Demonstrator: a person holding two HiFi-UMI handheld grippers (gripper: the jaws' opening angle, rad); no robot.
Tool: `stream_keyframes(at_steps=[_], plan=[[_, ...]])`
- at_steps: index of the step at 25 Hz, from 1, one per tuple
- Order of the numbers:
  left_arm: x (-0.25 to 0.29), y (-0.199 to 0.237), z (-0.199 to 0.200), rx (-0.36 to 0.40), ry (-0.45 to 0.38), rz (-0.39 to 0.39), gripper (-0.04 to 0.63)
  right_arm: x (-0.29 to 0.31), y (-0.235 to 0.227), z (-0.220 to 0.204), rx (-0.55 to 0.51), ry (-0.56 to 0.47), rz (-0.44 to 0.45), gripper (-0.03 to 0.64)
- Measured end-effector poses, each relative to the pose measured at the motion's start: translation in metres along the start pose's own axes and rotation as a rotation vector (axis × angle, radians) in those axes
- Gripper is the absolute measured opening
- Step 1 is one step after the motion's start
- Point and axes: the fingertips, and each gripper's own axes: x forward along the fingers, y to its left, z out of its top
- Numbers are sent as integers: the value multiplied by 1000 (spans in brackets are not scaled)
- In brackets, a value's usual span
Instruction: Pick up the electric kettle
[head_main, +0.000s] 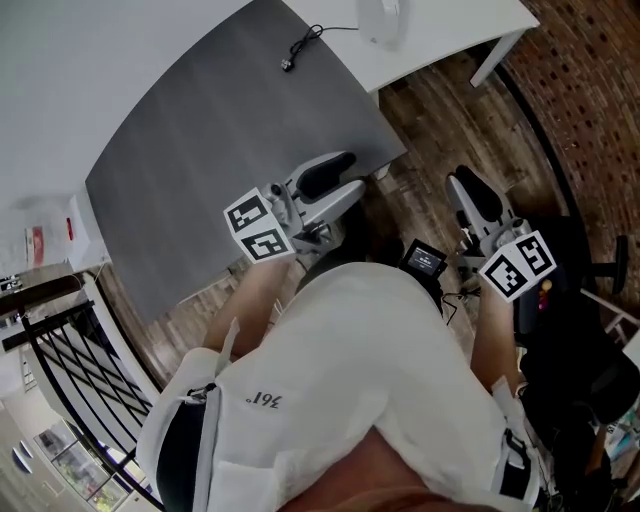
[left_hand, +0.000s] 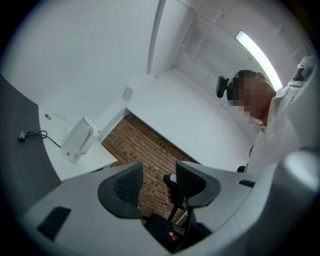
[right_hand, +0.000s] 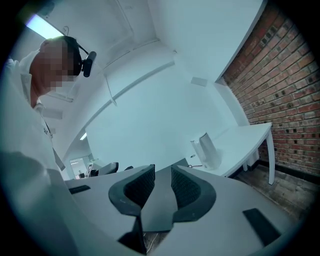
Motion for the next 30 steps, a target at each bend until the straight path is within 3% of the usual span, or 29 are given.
stream_keyframes(at_steps=[10, 19, 24, 30], plan=[[-3, 50, 37, 12, 26, -44, 189, 60, -9, 15, -18, -15, -54, 82], [10, 59, 32, 0, 64, -57, 189, 64, -25, 22, -32, -7, -84, 81], [24, 68, 33, 1, 18, -14, 189, 70, -43, 25, -50, 41, -40, 81], [37, 75, 33, 13, 21, 50, 189, 73, -62, 38, -53, 51, -10, 81]])
